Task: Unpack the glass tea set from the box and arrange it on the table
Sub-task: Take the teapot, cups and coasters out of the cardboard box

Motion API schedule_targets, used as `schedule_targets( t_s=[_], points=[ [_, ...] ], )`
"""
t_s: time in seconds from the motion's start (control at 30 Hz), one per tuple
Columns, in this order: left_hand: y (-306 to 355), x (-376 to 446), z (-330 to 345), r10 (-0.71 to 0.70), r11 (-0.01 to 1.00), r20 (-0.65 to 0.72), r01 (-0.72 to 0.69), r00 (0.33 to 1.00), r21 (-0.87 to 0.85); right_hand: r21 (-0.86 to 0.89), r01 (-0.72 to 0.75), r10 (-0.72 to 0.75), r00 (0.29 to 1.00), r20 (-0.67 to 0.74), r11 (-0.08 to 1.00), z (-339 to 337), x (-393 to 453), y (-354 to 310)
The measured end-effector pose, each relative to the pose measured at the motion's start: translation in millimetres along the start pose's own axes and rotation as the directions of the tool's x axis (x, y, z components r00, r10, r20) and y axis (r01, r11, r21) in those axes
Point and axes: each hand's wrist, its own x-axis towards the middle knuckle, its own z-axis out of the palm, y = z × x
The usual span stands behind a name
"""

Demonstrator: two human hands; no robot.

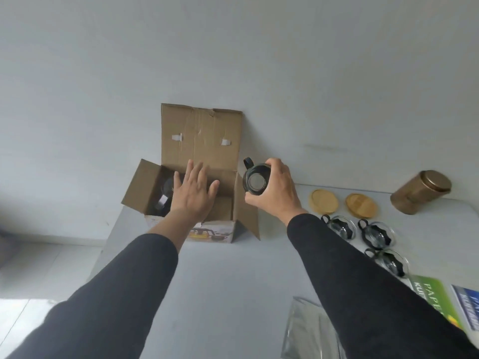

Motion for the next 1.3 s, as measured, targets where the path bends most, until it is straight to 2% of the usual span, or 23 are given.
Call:
schedule_targets(
  t_s=[0.17,0.33,0.5,0.63,1.0,1.17,1.3],
  points=[
    [90.9,-18.5,33.3,0.13,0.991,-0.016,-0.131,0.991,-0.042,-0.023,-0.049,0.049,0.999,0.019,0.999,-45.5,-36.7,65.9],
    [169.1,-48.7,94.7,0.197,0.98,0.135,-0.199,0.971,0.0,-0.078,-0.112,0.123,0.979,0.163,0.991,-82.6,-80.3,151.0],
    [205.6,-76.6,150.3,0.05,0.975,0.407,-0.133,0.912,0.178,-0.099,-0.175,0.197,0.939,0.284,0.98,-100.4,-119.2,218.0],
    [214.1,-83.2,170.2,-0.08,0.974,0.522,-0.045,0.849,0.222,-0.129,-0.151,0.188,0.919,0.348,0.98,-105.6,-135.3,243.3],
    [226.0,-77.9,178.5,-0.143,0.979,0.521,0.044,0.841,0.199,-0.138,-0.129,0.175,0.89,0.42,0.982,-86.8,-142.8,258.9],
    [224.9,-79.0,179.4,-0.131,0.98,0.509,0.035,0.851,0.194,-0.153,-0.124,0.177,0.891,0.417,0.98,-85.4,-140.9,259.4],
    [222.5,-79.6,177.2,-0.081,0.981,0.485,-0.015,0.871,0.192,-0.178,-0.054,0.128,0.893,0.432,0.982,-88.6,-140.4,257.5]
  ],
)
